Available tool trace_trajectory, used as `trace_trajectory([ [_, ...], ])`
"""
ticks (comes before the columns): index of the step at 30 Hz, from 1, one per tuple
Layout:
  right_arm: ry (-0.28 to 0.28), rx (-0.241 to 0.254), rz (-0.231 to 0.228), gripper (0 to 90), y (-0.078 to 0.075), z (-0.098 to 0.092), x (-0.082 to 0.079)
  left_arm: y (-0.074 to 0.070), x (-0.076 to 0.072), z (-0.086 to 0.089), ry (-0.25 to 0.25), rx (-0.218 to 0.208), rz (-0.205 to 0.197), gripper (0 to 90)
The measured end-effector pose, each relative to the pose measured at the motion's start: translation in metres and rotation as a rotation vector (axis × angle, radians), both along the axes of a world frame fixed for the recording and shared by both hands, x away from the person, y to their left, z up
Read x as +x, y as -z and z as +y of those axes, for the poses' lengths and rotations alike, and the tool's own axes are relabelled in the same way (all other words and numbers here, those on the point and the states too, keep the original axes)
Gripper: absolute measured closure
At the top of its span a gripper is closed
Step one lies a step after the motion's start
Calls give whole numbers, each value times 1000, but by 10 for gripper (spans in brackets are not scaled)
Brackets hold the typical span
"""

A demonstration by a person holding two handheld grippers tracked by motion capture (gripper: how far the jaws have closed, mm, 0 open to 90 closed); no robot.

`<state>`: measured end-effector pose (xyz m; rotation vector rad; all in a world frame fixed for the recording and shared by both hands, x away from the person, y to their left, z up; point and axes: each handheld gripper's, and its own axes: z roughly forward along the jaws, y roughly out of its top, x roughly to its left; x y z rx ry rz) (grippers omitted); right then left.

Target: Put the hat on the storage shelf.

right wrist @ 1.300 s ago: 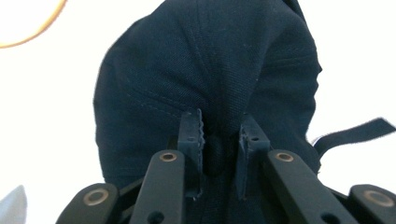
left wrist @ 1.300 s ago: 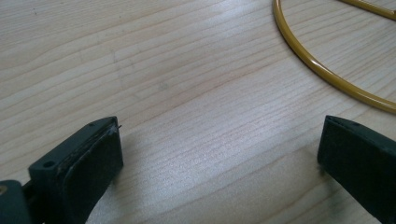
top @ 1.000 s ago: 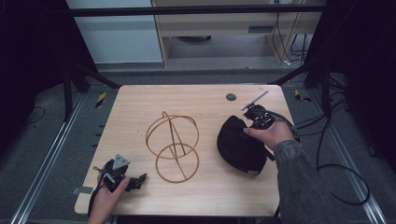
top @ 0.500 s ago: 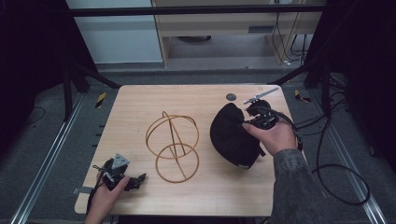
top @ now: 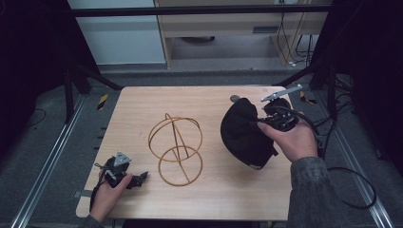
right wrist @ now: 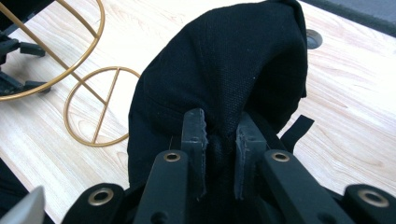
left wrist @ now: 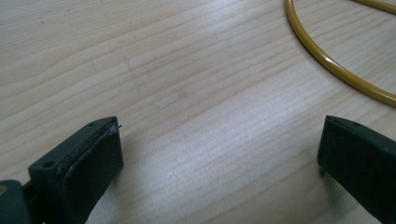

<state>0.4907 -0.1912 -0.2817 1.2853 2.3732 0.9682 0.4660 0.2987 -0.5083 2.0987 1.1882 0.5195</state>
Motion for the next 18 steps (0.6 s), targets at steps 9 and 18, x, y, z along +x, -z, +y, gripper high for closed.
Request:
trace_trajectory([
  [9, 12, 42, -47, 778, -24, -10, -16, 0, 1, 1, 14, 0, 1, 0],
  [18, -32, 46, -118, 778, -64, 12, -22, 0, 2, 1, 20, 2, 2, 0],
])
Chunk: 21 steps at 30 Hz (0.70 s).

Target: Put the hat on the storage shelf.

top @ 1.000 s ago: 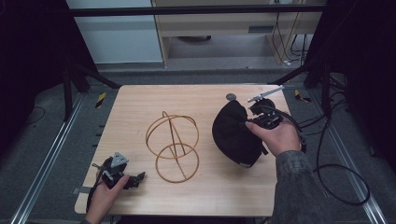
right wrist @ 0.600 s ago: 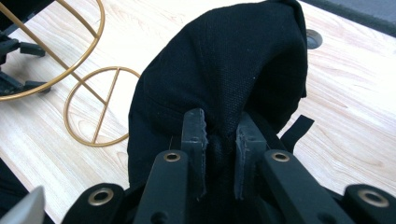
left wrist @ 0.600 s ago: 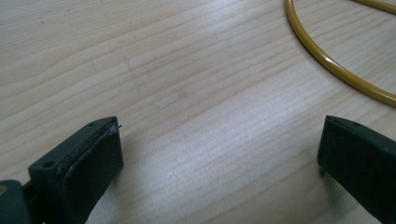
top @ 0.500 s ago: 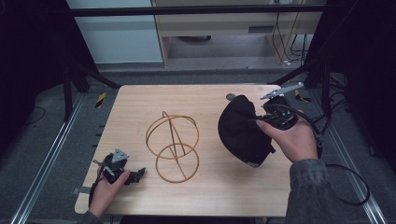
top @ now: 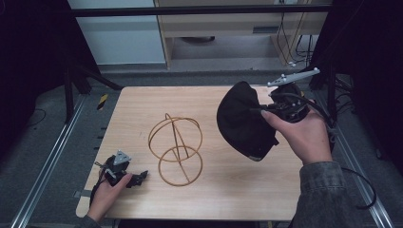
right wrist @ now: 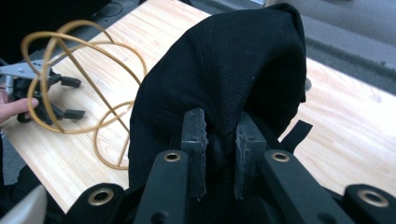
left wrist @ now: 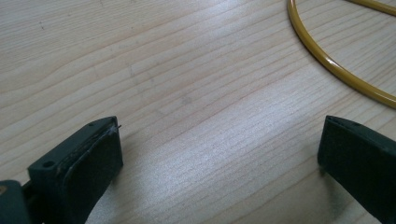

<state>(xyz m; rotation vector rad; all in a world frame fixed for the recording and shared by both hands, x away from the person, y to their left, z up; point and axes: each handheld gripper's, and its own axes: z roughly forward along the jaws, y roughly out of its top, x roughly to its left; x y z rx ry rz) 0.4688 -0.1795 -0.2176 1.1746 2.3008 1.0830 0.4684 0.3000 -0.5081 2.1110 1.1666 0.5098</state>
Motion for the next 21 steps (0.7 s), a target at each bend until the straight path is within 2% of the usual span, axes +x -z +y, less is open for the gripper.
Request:
trace_trajectory([
  [3, -9, 1, -9, 778, -6, 7, -1, 0, 0, 0, 0, 1, 0, 0],
  [4, -14, 1, -24, 778, -9, 10, -2, 0, 0, 0, 0, 0, 0, 0],
  [10, -57, 45, -78, 778, -19, 25, -15, 0, 1, 0, 7, 0, 1, 0],
  [16, -93, 70, -113, 778, -27, 34, -29, 0, 1, 3, 30, 2, 2, 0],
  [21, -113, 74, -124, 778, -30, 42, -35, 0, 1, 3, 32, 1, -1, 0],
])
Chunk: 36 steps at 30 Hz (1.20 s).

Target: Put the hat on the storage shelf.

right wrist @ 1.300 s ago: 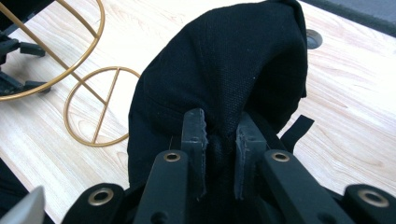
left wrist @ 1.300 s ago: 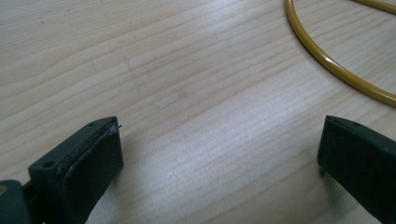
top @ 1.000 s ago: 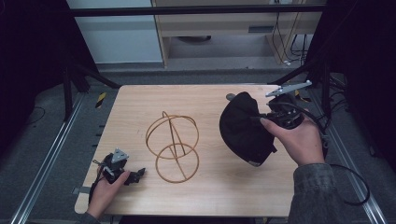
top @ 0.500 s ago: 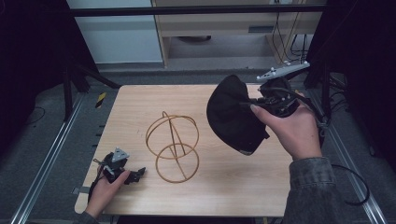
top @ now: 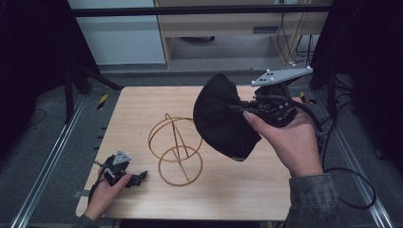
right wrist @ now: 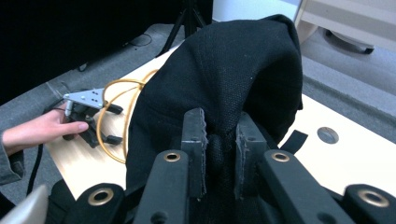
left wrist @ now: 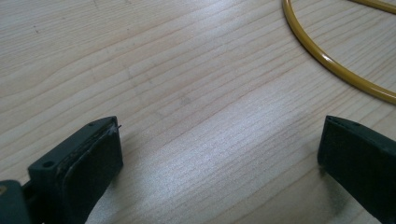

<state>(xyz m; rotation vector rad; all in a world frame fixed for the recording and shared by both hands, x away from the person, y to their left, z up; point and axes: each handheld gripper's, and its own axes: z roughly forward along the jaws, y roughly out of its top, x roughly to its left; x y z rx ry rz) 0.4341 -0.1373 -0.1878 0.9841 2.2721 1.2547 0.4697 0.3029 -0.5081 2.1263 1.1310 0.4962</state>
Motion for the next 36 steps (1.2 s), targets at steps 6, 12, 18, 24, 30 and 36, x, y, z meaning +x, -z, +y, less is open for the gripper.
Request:
trace_trajectory([
  [6, -28, -1, -5, 779, -3, 14, 2, 0, 0, 0, 3, 0, 0, 0],
  [12, -50, -14, -3, 781, -8, 31, 10, 0, 0, 0, 3, 2, 2, 0],
  [18, -69, -16, -1, 781, -12, 46, 18, 0, 0, 1, 9, 0, 2, 0],
  [24, -106, -7, 6, 780, -15, 63, 24, -1, 0, 1, 16, 4, 7, 0],
  [30, -135, -7, 12, 779, -15, 79, 28, -1, 1, 1, 21, 6, 11, 0],
  [36, -169, -11, 24, 778, -11, 97, 34, -1, 2, 2, 24, 5, 6, 0],
])
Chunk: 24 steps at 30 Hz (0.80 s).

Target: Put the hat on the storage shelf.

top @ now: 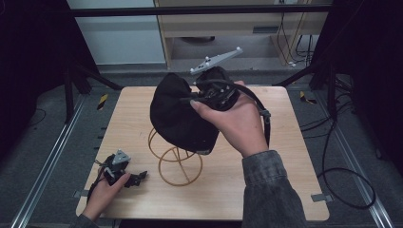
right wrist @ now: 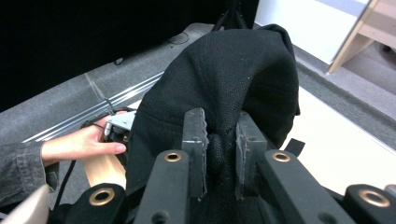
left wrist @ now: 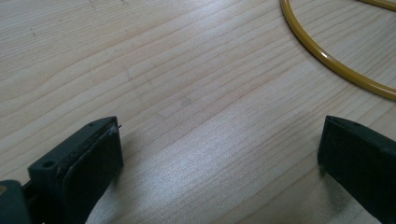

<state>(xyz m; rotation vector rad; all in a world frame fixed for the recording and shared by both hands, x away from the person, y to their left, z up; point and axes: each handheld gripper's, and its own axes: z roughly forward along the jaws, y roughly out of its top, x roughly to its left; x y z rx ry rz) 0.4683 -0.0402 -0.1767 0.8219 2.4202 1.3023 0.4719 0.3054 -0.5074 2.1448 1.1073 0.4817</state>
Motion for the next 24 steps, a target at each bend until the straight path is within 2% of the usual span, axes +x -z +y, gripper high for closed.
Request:
trace_trajectory([
  [7, -31, -12, 20, 778, 5, 20, 7, -1, 1, 0, 5, 6, 6, 0],
  [13, -38, -17, 30, 776, 9, 27, 12, 0, 1, 0, 7, 6, 5, 0],
  [21, -42, -55, 40, 773, 16, 39, 16, -1, 1, 0, 6, 6, 6, 0],
  [24, -46, -52, 47, 772, 18, 42, 17, 0, 1, 0, 4, 5, 5, 0],
])
